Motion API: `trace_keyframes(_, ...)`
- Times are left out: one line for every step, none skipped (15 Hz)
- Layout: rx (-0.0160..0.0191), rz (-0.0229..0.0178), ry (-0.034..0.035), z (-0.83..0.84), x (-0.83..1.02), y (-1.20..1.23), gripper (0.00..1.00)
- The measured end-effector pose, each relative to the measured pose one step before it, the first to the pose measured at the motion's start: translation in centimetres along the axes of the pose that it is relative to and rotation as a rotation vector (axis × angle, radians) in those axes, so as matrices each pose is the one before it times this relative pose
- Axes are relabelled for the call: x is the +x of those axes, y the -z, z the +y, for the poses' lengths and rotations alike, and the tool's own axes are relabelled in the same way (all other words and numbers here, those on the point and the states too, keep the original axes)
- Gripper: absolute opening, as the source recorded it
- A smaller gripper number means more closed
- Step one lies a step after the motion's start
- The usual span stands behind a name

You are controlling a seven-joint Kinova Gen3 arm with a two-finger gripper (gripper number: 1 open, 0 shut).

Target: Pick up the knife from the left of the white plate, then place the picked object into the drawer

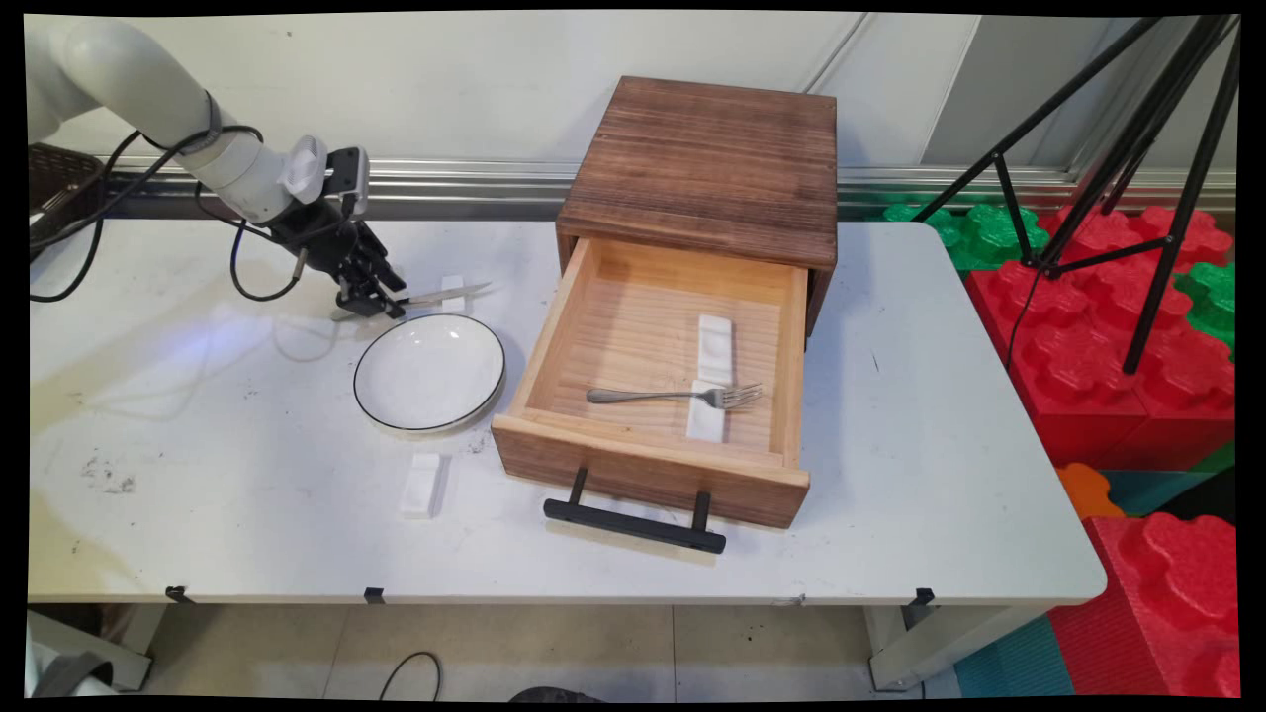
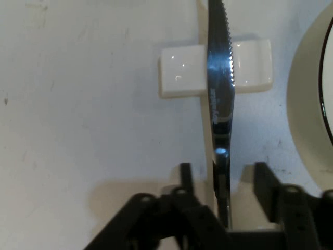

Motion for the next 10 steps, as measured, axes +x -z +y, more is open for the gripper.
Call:
trace_keyframes(-0.00193, 0.00107, -0.00022, -0.044, 0.017, -0.062, 0.0)
trace_keyframes(-0.00239, 0.00042, 0.00003, -0.035, -0.012, -0.061, 0.0)
trace_keyframes(-0.00206, -0.00011, -0.00046, -0.015, -0.011, -0.048, 0.0)
trace_keyframes(-0.00243, 0.00028, 0.00003, -0.007, -0.009, -0.047, 0.0)
trace_keyframes(-0.00225, -0.00014, -0.00011, 0.009, -0.011, -0.039, 0.0)
trace_keyframes(-0.00214, 0.00002, 0.00003, 0.007, -0.031, -0.035, 0.0)
trace_keyframes(-0.00187, -0.00026, -0.00009, 0.004, -0.03, -0.029, 0.0)
trace_keyframes(-0.00106, -0.00007, -0.00014, -0.003, -0.023, -0.013, 0.0)
trace_keyframes(-0.00038, 0.00029, -0.00018, -0.013, -0.003, 0.003, 0.0)
trace_keyframes(-0.00058, 0.00018, -0.00014, -0.018, -0.013, 0.0, 0.0)
